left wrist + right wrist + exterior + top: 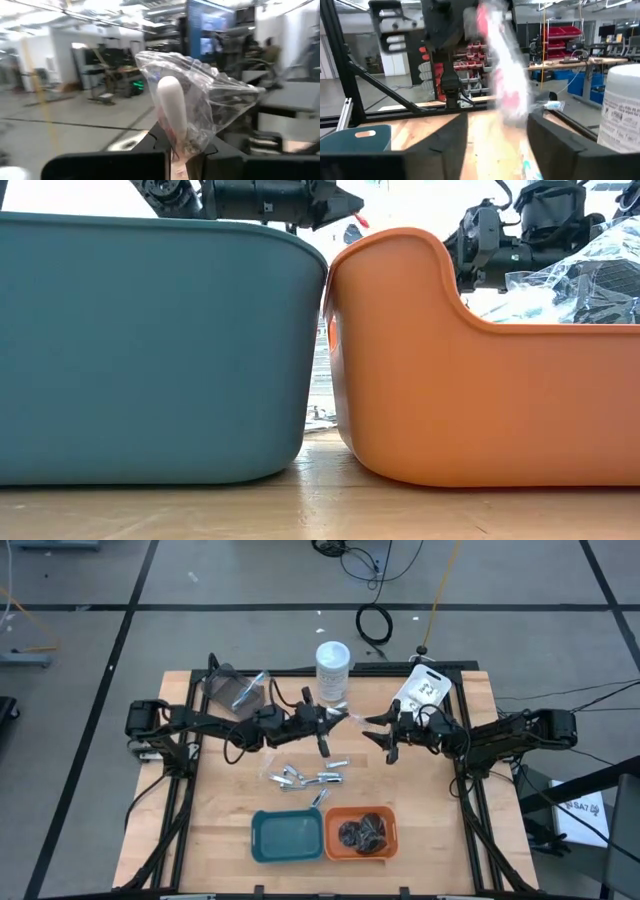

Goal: Pick & Place Travel size toiletries
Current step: Put the orange toothbrush into the black bin

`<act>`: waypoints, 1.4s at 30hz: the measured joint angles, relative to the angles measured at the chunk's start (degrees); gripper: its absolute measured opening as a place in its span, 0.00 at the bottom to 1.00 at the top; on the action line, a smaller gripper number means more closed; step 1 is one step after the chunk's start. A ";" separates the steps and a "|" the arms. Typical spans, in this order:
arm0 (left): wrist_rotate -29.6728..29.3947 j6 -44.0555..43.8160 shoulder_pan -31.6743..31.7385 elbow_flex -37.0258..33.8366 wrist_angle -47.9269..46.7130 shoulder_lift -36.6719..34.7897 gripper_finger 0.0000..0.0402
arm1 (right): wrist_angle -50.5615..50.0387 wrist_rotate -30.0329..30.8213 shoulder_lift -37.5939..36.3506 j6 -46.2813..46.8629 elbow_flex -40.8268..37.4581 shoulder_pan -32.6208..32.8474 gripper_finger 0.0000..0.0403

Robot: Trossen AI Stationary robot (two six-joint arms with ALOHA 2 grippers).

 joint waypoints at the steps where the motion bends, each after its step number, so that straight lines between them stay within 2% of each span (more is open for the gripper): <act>1: -1.66 1.01 0.00 0.00 -1.01 -0.70 0.04 | -0.59 -0.34 -0.03 0.37 0.00 -0.04 0.52; 5: -9.86 5.33 -1.03 0.00 -9.03 -4.01 0.02 | -2.25 -0.90 -0.11 1.57 -0.09 -0.76 0.61; 8: -18.40 8.30 -2.79 0.00 -16.11 -7.05 0.03 | -2.33 -0.74 -0.13 2.55 -0.09 -1.57 0.64; 14: -43.56 13.13 -6.76 0.00 -31.23 -11.83 0.02 | -3.43 -0.74 -0.13 3.20 -0.09 -2.60 0.64; 17: -51.27 9.70 -7.54 0.00 -41.47 -13.68 0.03 | -4.43 -0.74 -0.13 2.79 -0.09 -2.93 0.62; 20: -57.34 1.35 -7.07 0.00 -54.08 -15.30 0.04 | -4.48 -0.72 -0.13 2.81 -0.09 -3.06 0.62; 22: -59.32 -5.33 -6.13 0.00 -62.76 -16.65 0.02 | -4.48 -0.72 -0.13 2.80 -0.09 -3.07 0.61; 27: -59.78 -24.44 -0.62 0.00 -84.99 -18.88 0.03 | -4.47 -0.72 -0.13 3.02 -0.09 -3.05 0.61; 31: -59.79 -39.38 5.48 -0.71 -97.55 -19.10 0.02 | -4.46 -0.72 -0.13 3.04 -0.09 -3.05 0.61; 36: -59.72 -46.49 12.46 -6.04 -97.38 -19.06 0.04 | -4.44 -0.71 -0.13 3.03 -0.09 -3.05 0.61; 42: -55.04 -46.02 17.10 -12.69 -88.78 -19.04 0.02 | -4.44 -0.70 -0.13 3.02 -0.09 -3.05 0.61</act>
